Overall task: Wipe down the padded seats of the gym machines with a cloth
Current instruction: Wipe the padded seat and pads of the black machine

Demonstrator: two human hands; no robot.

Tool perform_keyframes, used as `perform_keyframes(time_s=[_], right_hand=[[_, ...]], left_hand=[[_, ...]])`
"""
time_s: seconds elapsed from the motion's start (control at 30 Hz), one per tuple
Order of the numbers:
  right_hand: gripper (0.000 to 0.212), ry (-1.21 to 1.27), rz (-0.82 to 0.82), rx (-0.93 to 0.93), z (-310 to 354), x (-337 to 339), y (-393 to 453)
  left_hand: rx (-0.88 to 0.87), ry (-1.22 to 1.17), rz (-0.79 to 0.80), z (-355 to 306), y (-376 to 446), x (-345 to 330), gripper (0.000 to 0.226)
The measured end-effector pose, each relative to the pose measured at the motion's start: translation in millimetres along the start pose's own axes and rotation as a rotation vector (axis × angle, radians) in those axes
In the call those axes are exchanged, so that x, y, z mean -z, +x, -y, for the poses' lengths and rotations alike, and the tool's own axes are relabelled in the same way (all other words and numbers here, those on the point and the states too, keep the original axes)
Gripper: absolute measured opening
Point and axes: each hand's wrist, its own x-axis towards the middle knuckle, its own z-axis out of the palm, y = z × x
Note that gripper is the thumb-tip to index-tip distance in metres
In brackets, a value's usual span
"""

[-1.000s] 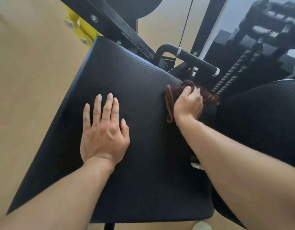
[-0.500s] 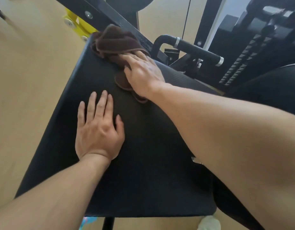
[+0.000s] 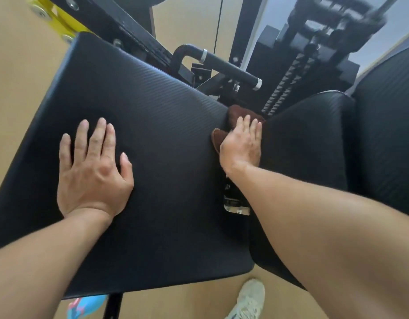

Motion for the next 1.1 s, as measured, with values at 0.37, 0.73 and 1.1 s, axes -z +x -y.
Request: perform_keyframes(time_s=[0.37, 0.73, 1.1], right_hand=[[0.038, 0.432, -0.085, -0.124, 17, 5, 60], [0.033, 0.458, -0.162, -0.092, 61, 7, -33], [0.059, 0.119, 0.013, 0.376, 64, -33, -207]], left_hand=[[-0.019, 0.018, -0.014, 1, 2, -1, 0.064], [-0.01, 0.021, 0.017, -2, 4, 2, 0.062], [-0.052, -0.01, 0.038, 3, -1, 4, 0.063]])
